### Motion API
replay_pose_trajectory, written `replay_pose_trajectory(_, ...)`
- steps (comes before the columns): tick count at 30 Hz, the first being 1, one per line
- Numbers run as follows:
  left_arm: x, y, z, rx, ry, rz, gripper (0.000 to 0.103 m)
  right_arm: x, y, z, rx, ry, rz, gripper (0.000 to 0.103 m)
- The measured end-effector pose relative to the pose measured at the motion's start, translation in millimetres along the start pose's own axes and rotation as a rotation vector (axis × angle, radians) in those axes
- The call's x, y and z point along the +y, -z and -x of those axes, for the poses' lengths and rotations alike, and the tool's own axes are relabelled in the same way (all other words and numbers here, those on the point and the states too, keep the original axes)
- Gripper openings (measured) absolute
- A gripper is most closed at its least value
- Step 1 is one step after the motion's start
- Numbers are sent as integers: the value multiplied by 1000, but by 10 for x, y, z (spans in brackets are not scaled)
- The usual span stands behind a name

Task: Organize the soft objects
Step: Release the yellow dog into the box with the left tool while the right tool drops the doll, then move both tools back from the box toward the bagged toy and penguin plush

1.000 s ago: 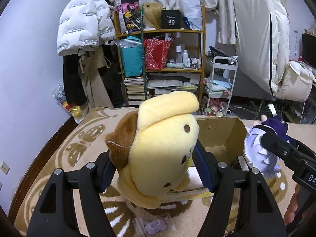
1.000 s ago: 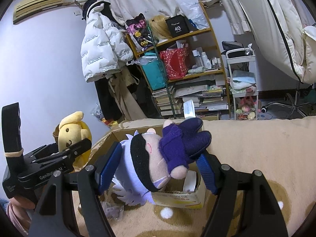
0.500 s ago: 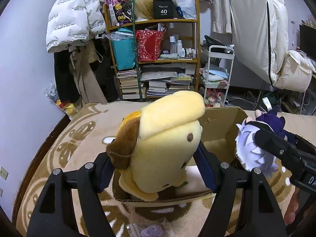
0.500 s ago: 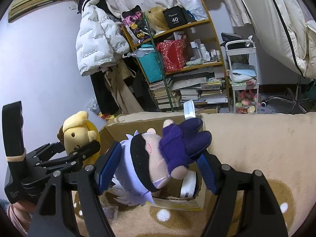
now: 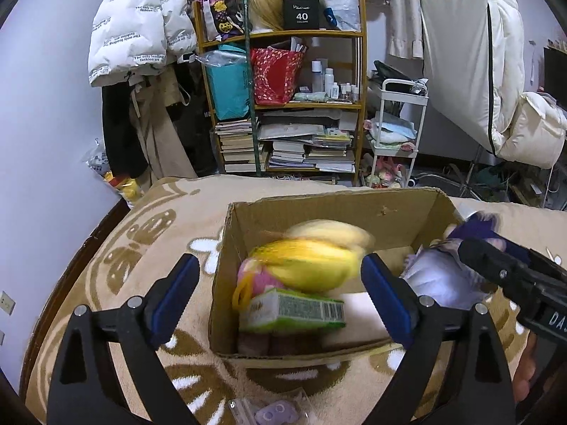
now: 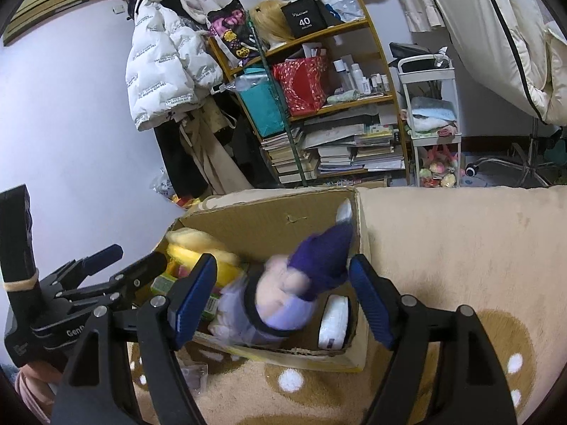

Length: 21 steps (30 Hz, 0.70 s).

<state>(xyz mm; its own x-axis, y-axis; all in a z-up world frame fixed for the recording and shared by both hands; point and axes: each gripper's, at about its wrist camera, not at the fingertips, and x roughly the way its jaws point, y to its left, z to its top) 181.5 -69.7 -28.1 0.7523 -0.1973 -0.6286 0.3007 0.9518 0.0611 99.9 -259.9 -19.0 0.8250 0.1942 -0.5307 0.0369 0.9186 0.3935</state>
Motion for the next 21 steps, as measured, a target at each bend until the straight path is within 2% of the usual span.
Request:
replay_pose_trajectory(4, 24, 43, 71, 9, -11, -4, 97, -5, -3, 24, -1, 1, 2, 83)
replay_pose_trajectory(13, 161, 170, 394, 21, -34, 10, 102, 99, 52, 265, -19, 38, 40, 103)
replay_pose_trajectory(21, 248, 261, 594, 86, -32, 23, 102, 235, 145, 514, -8, 57, 78, 103)
